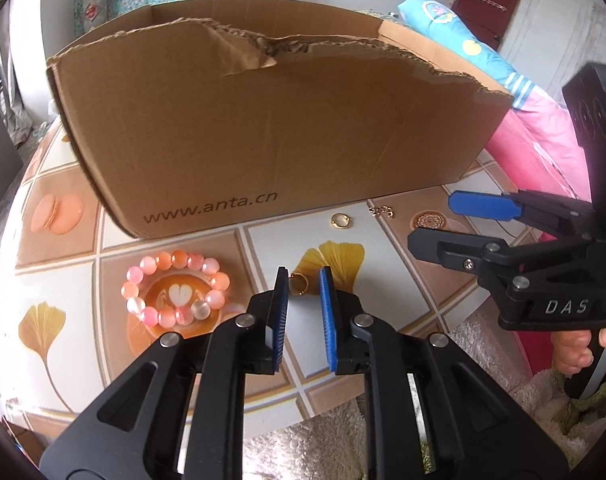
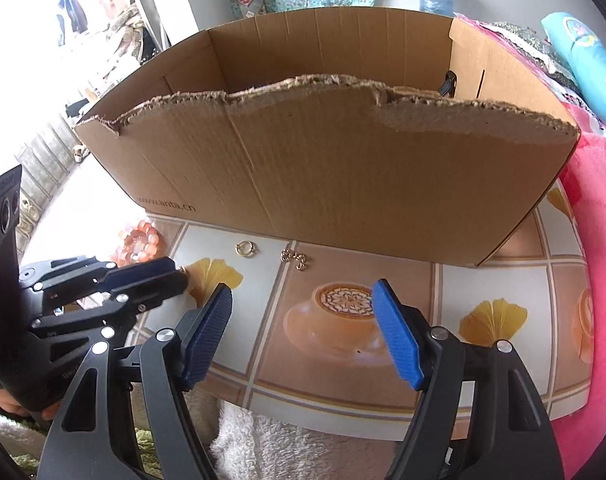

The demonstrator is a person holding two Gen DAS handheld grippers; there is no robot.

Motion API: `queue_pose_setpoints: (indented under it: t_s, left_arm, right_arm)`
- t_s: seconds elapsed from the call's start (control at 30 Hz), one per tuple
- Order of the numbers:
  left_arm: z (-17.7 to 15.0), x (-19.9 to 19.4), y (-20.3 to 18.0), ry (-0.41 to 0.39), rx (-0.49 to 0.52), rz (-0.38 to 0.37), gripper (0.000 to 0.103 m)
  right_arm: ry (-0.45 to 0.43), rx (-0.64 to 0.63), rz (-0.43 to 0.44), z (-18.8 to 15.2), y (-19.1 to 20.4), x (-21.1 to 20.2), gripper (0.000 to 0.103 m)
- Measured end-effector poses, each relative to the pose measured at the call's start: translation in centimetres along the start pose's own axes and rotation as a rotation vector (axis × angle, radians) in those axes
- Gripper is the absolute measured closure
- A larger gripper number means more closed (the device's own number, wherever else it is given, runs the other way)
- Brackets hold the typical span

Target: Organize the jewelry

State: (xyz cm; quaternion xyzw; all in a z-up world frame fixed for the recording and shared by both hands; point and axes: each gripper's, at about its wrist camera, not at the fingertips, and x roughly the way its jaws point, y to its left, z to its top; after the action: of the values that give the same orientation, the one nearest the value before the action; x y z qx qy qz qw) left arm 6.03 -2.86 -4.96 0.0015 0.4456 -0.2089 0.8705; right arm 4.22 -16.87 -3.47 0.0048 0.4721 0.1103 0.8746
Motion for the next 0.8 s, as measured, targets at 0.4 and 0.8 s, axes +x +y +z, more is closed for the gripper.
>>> queue_pose_setpoints:
  t_s: [0.4,0.8]
  left_arm:
    - [-0.6,-0.1,0.2,0.020,-0.021,-0.088,0.088]
    - [0.2,1.5,-1.7,0.015,-0.021,-0.143,0.088]
  right_arm:
    - [0.019,0.019,-0.003,0.4,0.2,0.5,0.032]
    - [0.020,0.092,0.024,0.2,-1.9,0.5,0.032]
